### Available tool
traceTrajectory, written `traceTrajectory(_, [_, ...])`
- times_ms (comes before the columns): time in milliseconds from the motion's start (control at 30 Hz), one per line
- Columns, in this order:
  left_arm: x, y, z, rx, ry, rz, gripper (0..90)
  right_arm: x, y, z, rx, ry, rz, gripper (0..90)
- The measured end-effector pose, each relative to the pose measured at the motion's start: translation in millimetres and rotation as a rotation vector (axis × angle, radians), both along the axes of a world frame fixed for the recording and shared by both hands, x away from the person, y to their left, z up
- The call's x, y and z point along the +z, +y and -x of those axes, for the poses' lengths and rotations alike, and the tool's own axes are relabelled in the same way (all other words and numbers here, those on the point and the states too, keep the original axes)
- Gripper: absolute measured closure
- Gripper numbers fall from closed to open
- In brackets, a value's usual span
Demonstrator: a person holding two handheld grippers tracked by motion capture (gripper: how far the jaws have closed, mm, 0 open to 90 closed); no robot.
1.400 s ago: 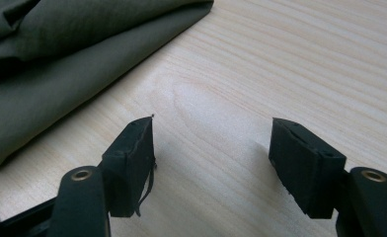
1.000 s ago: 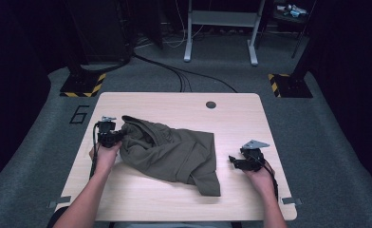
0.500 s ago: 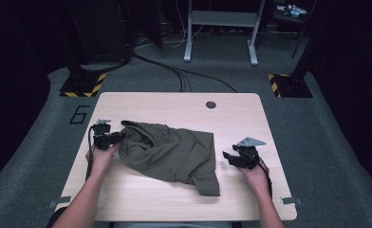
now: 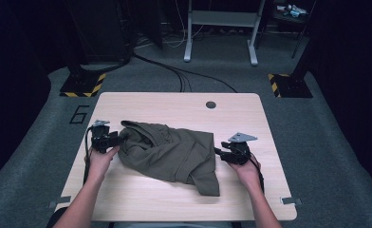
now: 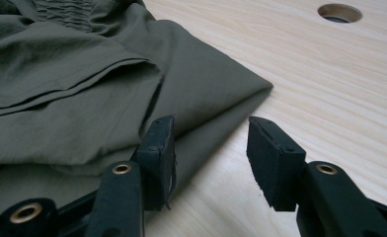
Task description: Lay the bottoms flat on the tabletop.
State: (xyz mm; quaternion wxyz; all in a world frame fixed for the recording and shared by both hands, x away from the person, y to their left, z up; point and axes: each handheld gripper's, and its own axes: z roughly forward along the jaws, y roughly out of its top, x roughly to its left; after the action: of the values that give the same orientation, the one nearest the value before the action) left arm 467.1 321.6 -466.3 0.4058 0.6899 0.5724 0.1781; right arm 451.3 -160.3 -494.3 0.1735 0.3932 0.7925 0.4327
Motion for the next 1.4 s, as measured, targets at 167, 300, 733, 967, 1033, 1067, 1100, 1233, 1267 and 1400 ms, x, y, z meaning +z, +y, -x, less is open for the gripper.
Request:
traceTrajectory(167, [-6.0, -9.1, 6.6, -0.019, 0.012, -0.020, 43.2, -4.3, 10.1, -6.1, 0.017, -0.007, 0.040, 63.7])
traceTrajectory(300, [-19.4, -16.9, 9.3, -0.009, 0.029, -0.035, 43.0, -13.5, 20.2, -11.8, 0.042, 0.002, 0.066, 70.6])
traceTrajectory(733, [-50.1, -43.7, -12.0, -0.018, 0.059, -0.157, 43.6, -29.0, 25.7, -23.7, 0.038, 0.016, 0.130, 74.5])
traceTrajectory(967, [-55.9, -46.3, -27.1, -0.003, -0.006, -0.143, 47.6, -30.3, 13.2, -36.7, -0.001, 0.025, 0.106, 76.2])
traceTrajectory(1033, [-52.1, -53.3, -38.0, -0.018, 0.027, -0.166, 49.2, -29.2, 9.9, -43.2, 0.006, 0.023, 0.115, 76.2])
traceTrajectory(1067, [-52.1, -53.3, -38.0, -0.018, 0.027, -0.166, 49.1, -29.2, 9.9, -43.2, 0.006, 0.023, 0.115, 76.2])
traceTrajectory(1100, [-51.3, -54.4, -40.7, -0.026, 0.036, -0.171, 49.0, -30.7, 7.2, -45.4, -0.001, 0.001, 0.123, 76.5])
traceTrajectory(1233, [-51.4, -56.2, -55.6, -0.033, 0.042, -0.117, 48.8, -29.1, 1.6, -56.0, -0.022, 0.017, 0.124, 75.2])
traceTrajectory(1267, [-48.8, -56.4, -60.4, -0.042, 0.066, -0.114, 47.1, -28.3, -0.2, -60.1, -0.046, 0.016, 0.135, 74.1])
traceTrajectory(1400, [-43.1, -55.1, -58.2, -0.043, 0.071, -0.095, 39.7, -15.8, -1.2, -60.3, -0.055, 0.034, 0.107, 71.0])
